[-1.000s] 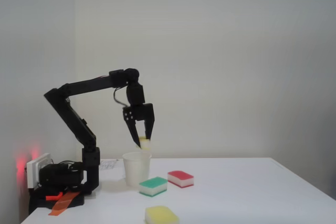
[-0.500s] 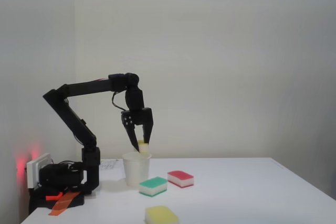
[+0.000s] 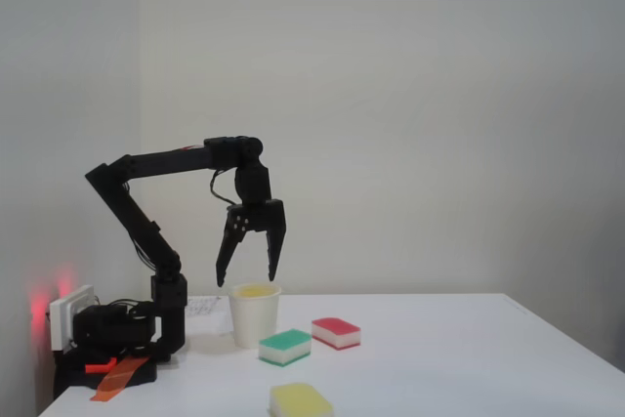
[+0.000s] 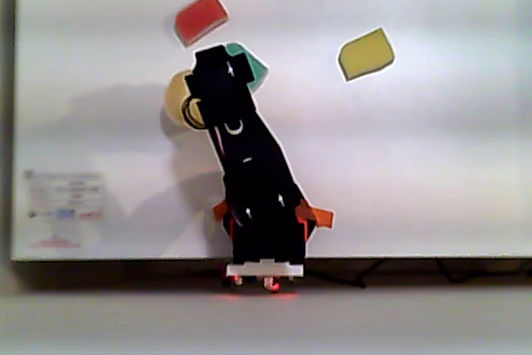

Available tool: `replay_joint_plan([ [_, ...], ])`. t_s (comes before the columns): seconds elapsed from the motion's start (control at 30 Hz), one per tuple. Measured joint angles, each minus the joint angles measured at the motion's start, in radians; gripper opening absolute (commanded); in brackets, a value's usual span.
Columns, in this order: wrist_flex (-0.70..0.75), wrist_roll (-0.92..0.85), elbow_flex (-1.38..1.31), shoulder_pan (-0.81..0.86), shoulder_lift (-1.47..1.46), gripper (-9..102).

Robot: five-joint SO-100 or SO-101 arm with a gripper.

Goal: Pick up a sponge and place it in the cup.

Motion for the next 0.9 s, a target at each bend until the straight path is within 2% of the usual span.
replay_joint_plan([
  [0.13,0.009,0.009,-0.014,-0.02,-0.021,37],
  [0.23,0.072,0.011,-0.094,-0.021,-0.054,28],
  [0.37,0.204,0.003,-0.264,0.035,-0.124,1],
  [0.6,0.227,-0.124,-0.348,0.245,-0.127,0],
  [0.9,0.103,-0.141,0.032,0.383,0.204,0],
])
